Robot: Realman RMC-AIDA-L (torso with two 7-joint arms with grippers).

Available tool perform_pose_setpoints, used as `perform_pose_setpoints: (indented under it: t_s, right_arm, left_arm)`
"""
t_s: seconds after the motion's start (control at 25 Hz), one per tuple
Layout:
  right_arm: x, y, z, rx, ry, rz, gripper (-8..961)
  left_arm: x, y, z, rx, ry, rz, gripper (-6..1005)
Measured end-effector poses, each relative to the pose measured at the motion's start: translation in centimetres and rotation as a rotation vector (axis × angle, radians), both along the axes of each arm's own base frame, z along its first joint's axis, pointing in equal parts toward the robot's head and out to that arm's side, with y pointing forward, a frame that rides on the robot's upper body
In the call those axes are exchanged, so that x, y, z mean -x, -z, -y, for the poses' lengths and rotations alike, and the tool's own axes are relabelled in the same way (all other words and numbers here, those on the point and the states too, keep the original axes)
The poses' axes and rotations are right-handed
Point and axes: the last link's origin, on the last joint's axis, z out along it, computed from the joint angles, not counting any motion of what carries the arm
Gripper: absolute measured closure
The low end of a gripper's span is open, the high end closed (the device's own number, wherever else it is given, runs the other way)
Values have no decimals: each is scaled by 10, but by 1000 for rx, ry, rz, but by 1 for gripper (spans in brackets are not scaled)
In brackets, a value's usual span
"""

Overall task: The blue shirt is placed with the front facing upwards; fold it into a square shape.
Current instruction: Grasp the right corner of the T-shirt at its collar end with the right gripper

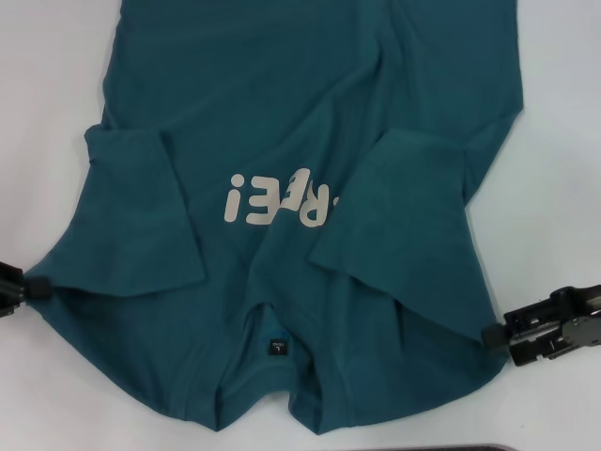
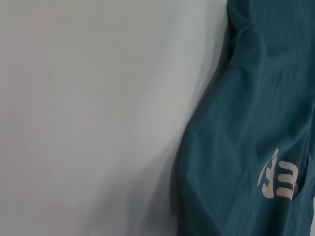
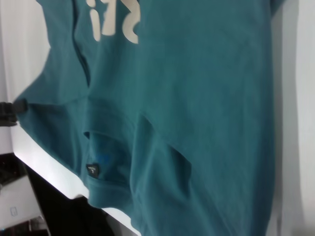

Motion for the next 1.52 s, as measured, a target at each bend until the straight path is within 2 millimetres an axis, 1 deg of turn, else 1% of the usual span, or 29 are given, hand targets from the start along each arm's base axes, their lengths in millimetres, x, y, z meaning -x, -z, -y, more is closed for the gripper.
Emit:
perform_pose_setpoints:
  t_s: [0.28, 0.64, 1.04, 1.16, 1.4, 1.52]
  right_arm:
    - [4, 6, -4, 6, -6, 7, 89]
    - [14, 14, -9, 18, -33, -4, 89]
    - [19, 17, -12, 31, -49, -2, 89]
    - [19, 18, -12, 47, -51, 9, 89]
    - [14, 13, -12, 35, -33, 24, 90]
    - [14, 15, -13, 37, -36, 31, 91]
  left_arm:
    - [0, 0, 0, 0, -2, 0, 996]
    - [0, 0, 0, 0, -4, 1, 996]
    - [-1, -1, -2, -3, -6, 0, 997]
    - [-1, -1, -2, -3, -4, 1, 997]
    - [-1, 0, -3, -4, -7, 0, 996]
    - [-1, 0, -3, -5, -8, 0, 996]
